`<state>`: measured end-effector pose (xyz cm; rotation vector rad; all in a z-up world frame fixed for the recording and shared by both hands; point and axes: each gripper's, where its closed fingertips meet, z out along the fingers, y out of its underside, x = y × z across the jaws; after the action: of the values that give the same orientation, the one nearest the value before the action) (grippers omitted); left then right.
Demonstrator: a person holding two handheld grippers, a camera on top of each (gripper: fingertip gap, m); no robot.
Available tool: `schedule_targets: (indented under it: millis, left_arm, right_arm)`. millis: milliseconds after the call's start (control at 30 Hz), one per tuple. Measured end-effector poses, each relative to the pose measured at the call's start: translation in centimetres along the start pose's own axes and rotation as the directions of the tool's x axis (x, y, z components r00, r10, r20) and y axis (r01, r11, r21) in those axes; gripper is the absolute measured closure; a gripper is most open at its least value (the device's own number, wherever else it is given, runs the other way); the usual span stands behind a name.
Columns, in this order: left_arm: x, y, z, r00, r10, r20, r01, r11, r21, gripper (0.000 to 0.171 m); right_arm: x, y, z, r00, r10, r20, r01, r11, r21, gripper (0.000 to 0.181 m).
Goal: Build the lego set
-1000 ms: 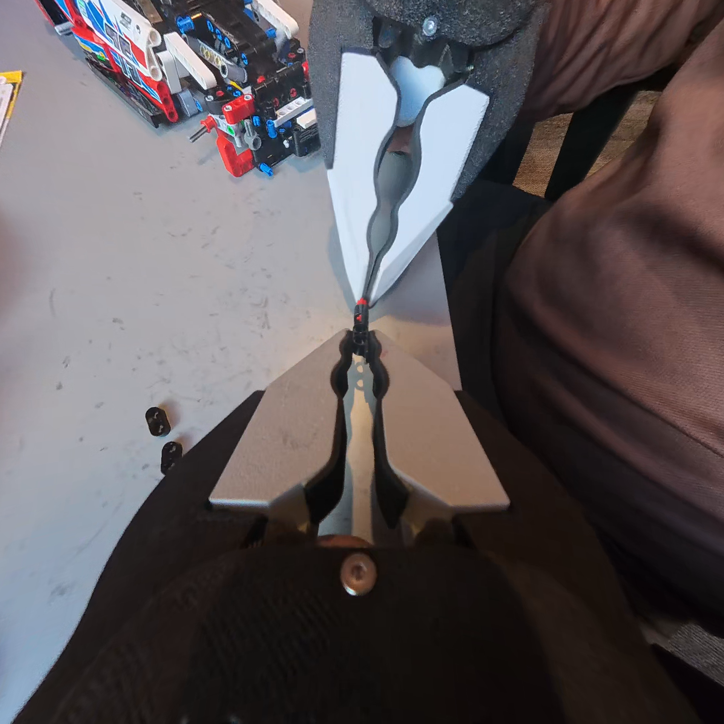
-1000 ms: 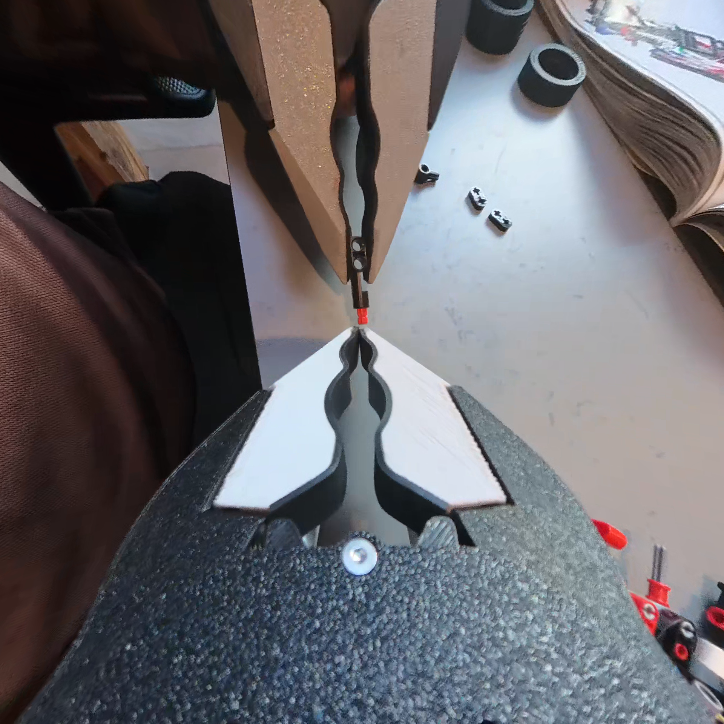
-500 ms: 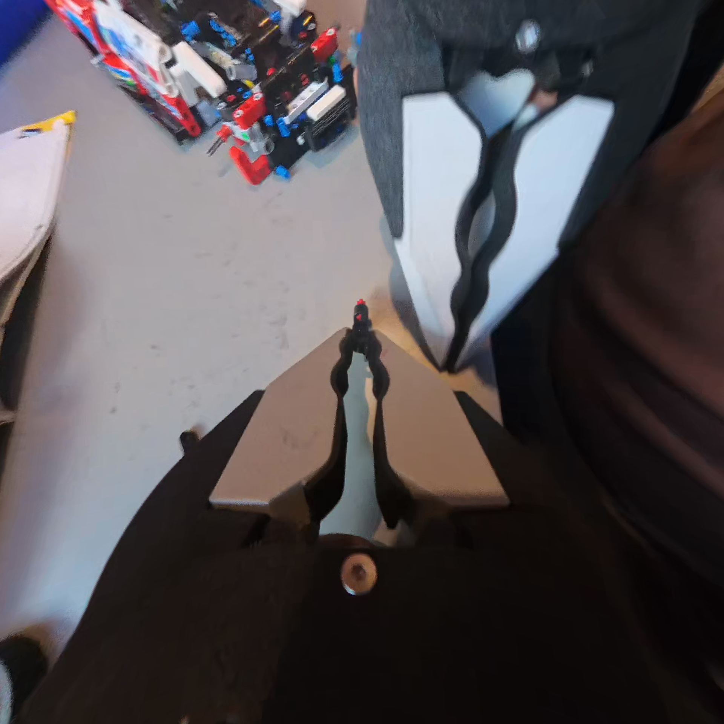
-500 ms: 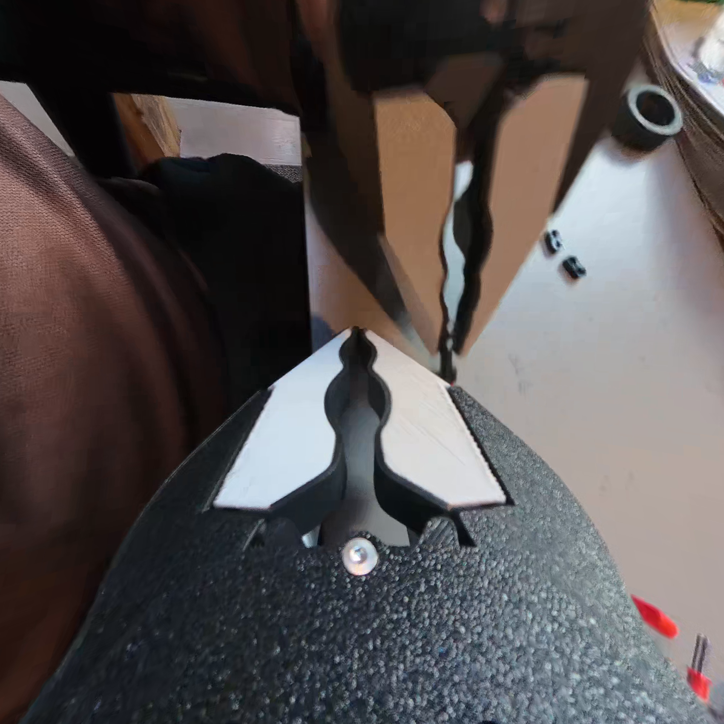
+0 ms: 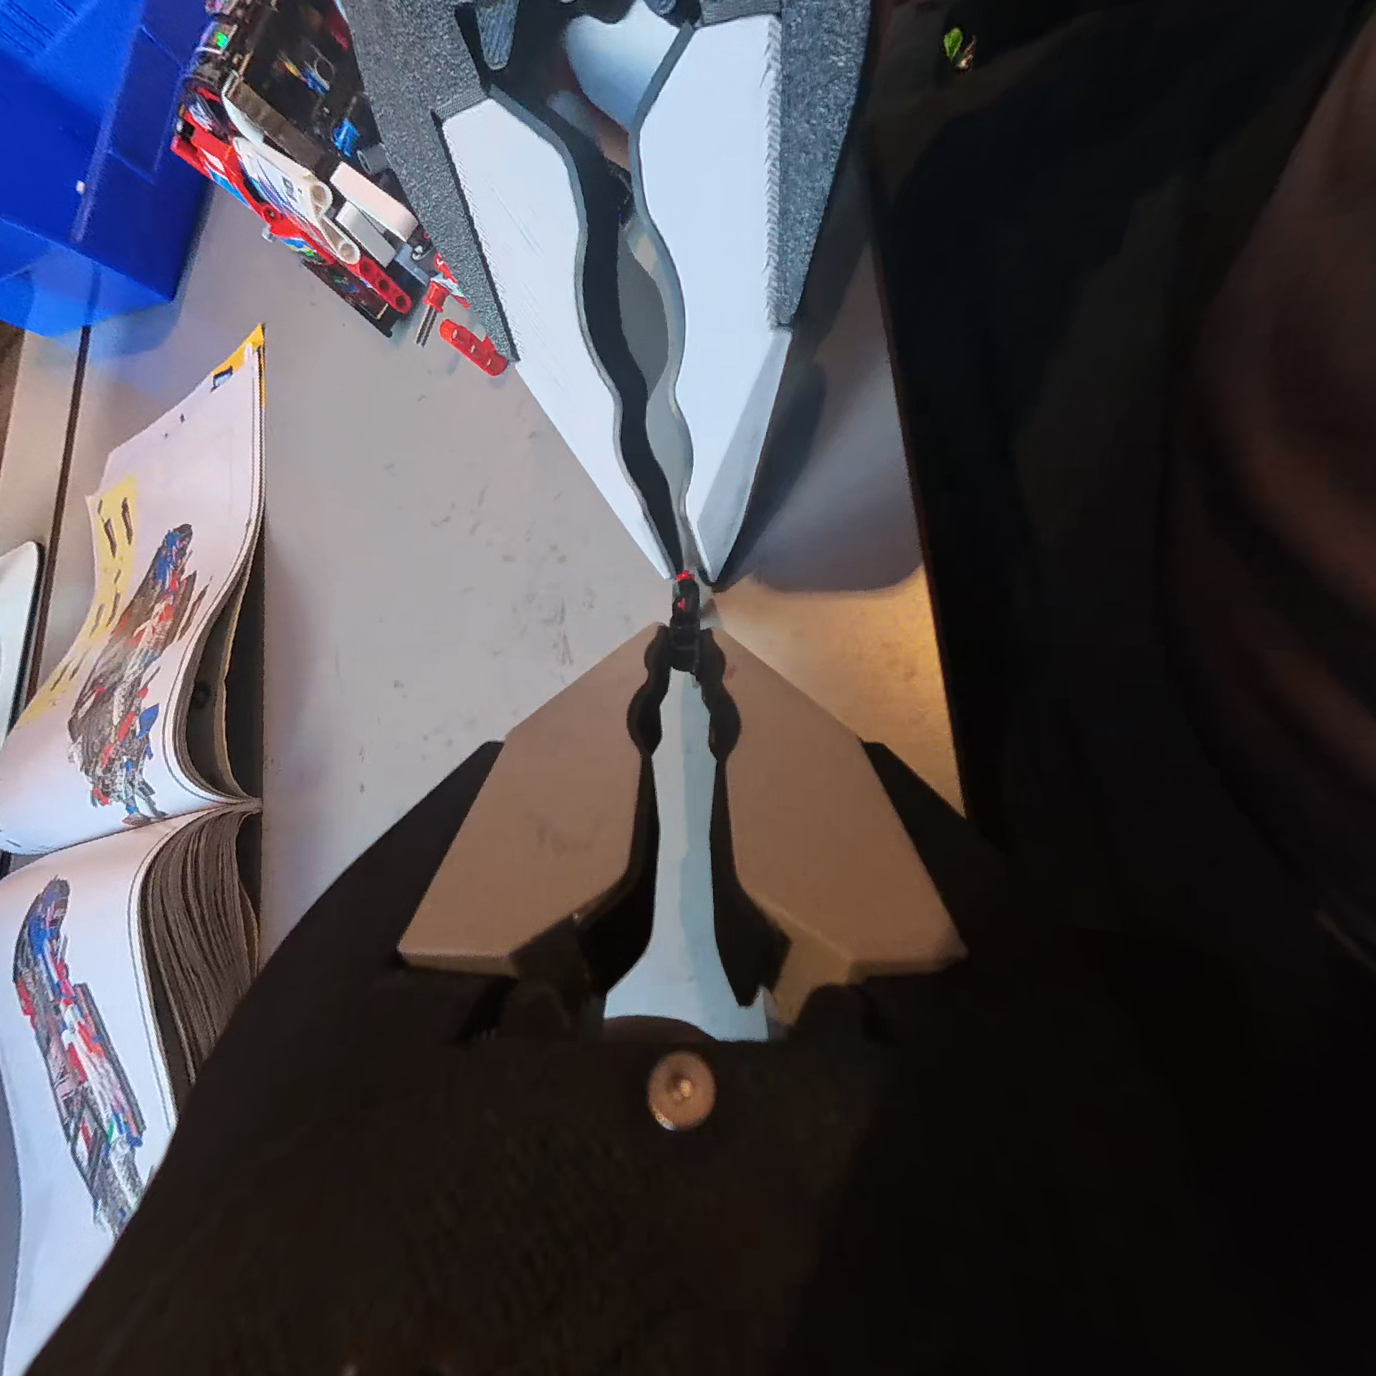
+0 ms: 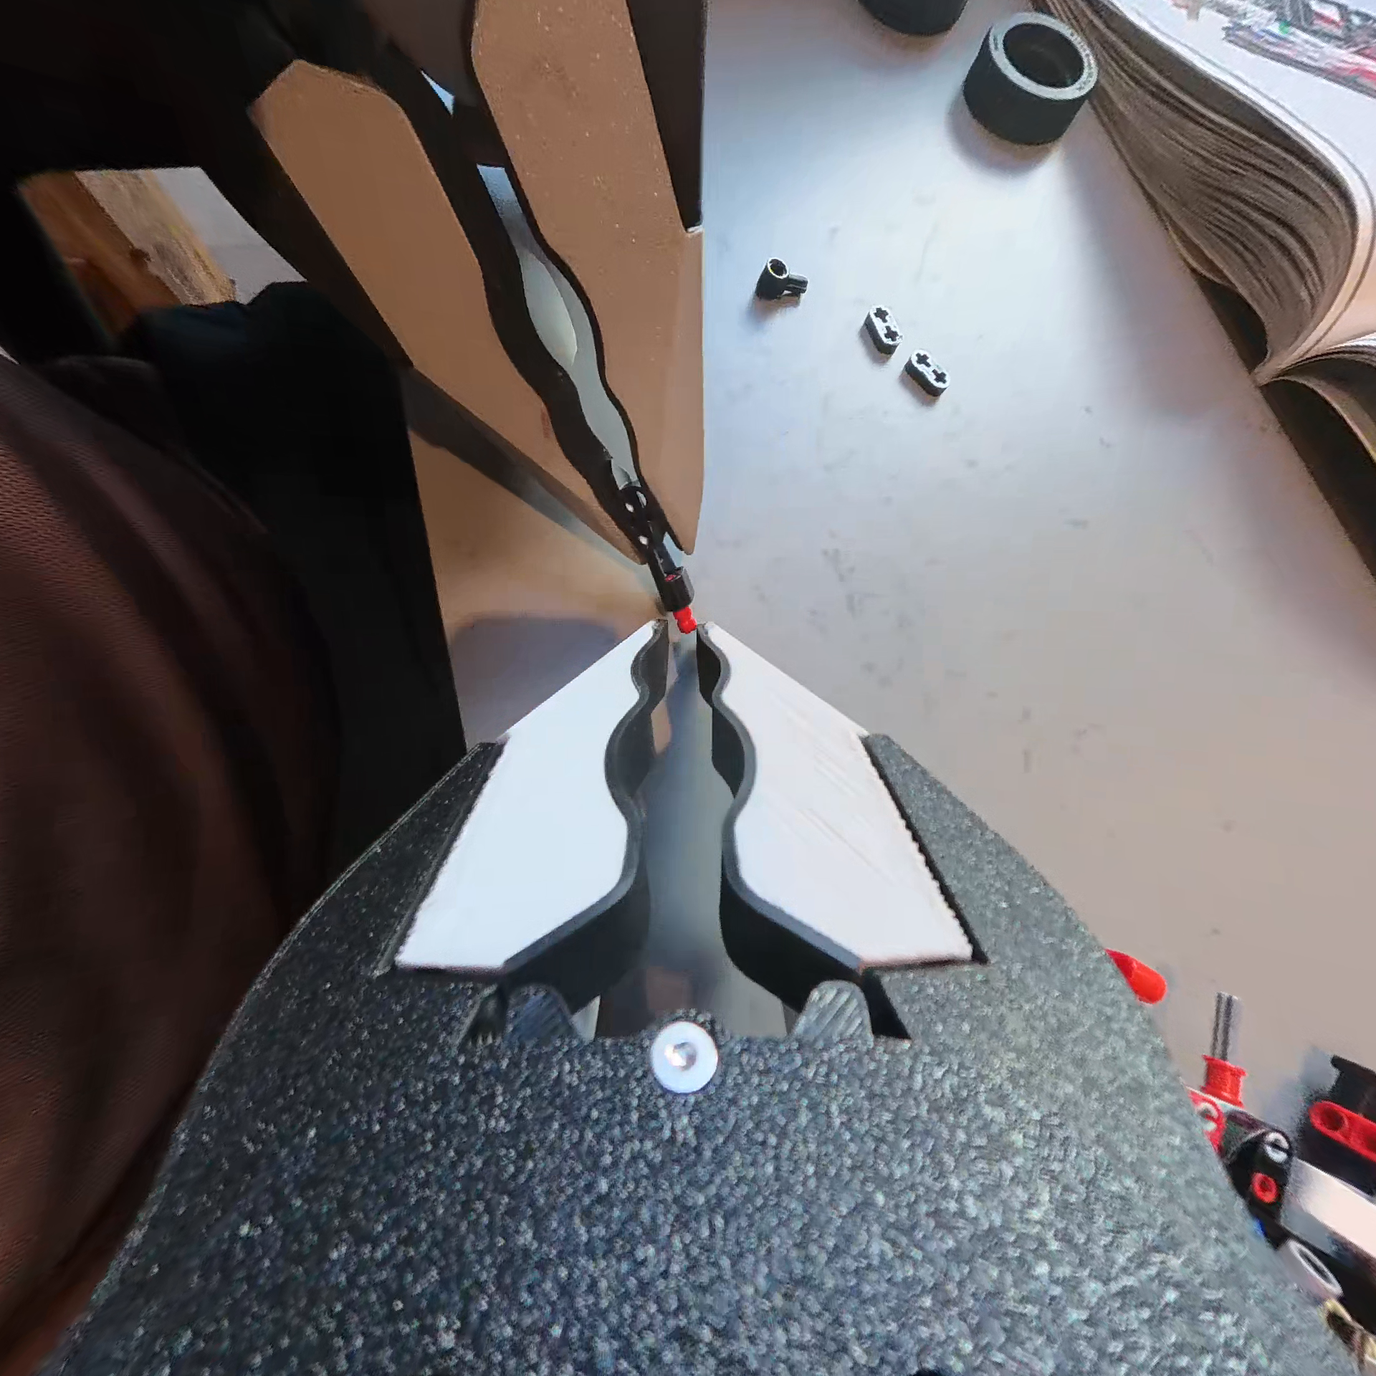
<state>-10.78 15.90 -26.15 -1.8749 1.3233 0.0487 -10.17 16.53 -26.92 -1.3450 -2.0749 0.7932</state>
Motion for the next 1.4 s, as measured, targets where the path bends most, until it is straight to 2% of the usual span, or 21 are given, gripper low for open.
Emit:
schedule_targets:
  millis: [100, 200, 267, 433, 700, 800, 1233, 1400]
  left_arm:
    - [0.2, -0.1, 0.0, 0.999, -0.040, -0.028, 0.040, 0.999, 0.018, 0.167]
    - [0.2, 0.1, -0.1, 0.984, -0.157, -0.085, 0.160, 0.987, 0.028, 0.167]
    - [0.4, 0.8, 0.2, 0.965, -0.235, -0.120, 0.235, 0.972, -0.012, 0.167]
    - [0.1, 0.7, 0.5, 0.904, -0.388, -0.182, 0.391, 0.920, -0.017, 0.167]
    - [0.2, 0.4, 0.7, 0.925, -0.326, -0.195, 0.335, 0.942, 0.013, 0.167]
    - [0.2, 0.4, 0.8, 0.908, -0.354, -0.226, 0.365, 0.931, 0.007, 0.167]
    - [0.2, 0.5, 0.8, 0.882, -0.392, -0.262, 0.405, 0.914, -0.004, 0.168]
    - [0.1, 0.5, 0.8, 0.894, -0.375, -0.244, 0.387, 0.922, 0.002, 0.167]
  right_arm:
    - [0.0, 0.0, 0.0, 1.000, 0.006, 0.012, -0.006, 1.000, 0.002, 0.174]
    - [0.0, 0.0, 0.0, 1.000, 0.006, 0.008, -0.006, 1.000, 0.004, 0.173]
    - [0.2, 0.0, 0.0, 1.000, 0.014, 0.005, -0.014, 1.000, 0.007, 0.172]
    - [0.3, -0.2, 0.0, 1.000, 0.000, -0.021, 0.000, 1.000, 0.019, 0.169]
    - [0.7, -1.0, -0.6, 0.999, 0.028, -0.017, -0.027, 0.995, 0.095, 0.166]
    - [1.1, -1.4, -0.8, 0.999, 0.040, -0.029, -0.036, 0.992, 0.120, 0.165]
    - [1.2, -1.5, -0.6, 0.999, 0.042, -0.010, -0.040, 0.992, 0.121, 0.164]
    - [1.3, -1.5, -0.6, 0.999, 0.042, -0.015, -0.040, 0.992, 0.121, 0.164]
